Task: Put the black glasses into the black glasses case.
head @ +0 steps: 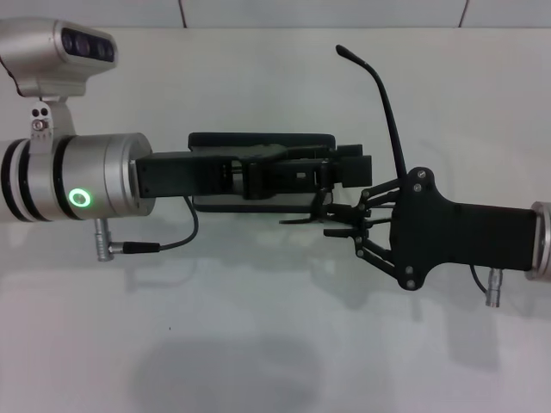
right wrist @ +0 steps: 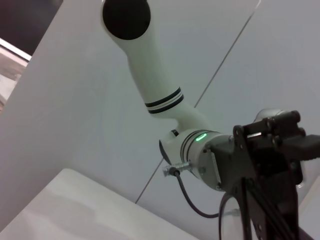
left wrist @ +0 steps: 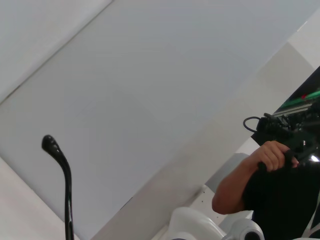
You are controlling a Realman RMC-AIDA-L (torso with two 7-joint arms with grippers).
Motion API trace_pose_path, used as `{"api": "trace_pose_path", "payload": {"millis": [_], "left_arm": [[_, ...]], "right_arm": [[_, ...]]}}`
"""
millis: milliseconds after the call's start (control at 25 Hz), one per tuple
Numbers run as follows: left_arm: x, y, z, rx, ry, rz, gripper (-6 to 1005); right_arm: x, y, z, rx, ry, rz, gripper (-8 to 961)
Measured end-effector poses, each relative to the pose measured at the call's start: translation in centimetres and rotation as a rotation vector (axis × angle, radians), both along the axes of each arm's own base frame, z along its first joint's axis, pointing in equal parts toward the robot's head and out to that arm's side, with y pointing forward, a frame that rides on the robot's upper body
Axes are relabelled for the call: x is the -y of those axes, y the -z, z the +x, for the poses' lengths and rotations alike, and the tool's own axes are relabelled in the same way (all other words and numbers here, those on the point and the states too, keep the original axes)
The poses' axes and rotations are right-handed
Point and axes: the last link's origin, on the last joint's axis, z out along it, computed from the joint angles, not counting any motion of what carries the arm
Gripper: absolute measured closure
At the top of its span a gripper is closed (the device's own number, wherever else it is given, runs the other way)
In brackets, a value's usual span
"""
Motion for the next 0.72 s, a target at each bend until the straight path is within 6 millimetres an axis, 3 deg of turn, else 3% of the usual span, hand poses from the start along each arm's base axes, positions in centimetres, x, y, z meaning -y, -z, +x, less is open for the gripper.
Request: {"api": "trace_pose_path", "payload": {"millis": [240, 480, 720], "left_arm": [[-0.2, -0.1, -0.1, -0.003, -0.006, 0.008, 158], [-1.0, -1.1, -0.9, 0.008, -0.056, 0.076, 158], [-1.8, -0.2, -1.5, -0.039, -0.113, 0.125, 159]], "right_arm": [[0.6, -0.4, 0.6, -0.02, -0.015, 0.022, 839], [2.9, -3.0, 1.1, -0.152, -0.097, -0.022, 839], [4.8, -4.0, 1.2, -0.233, -0.194, -0.058, 839]]}}
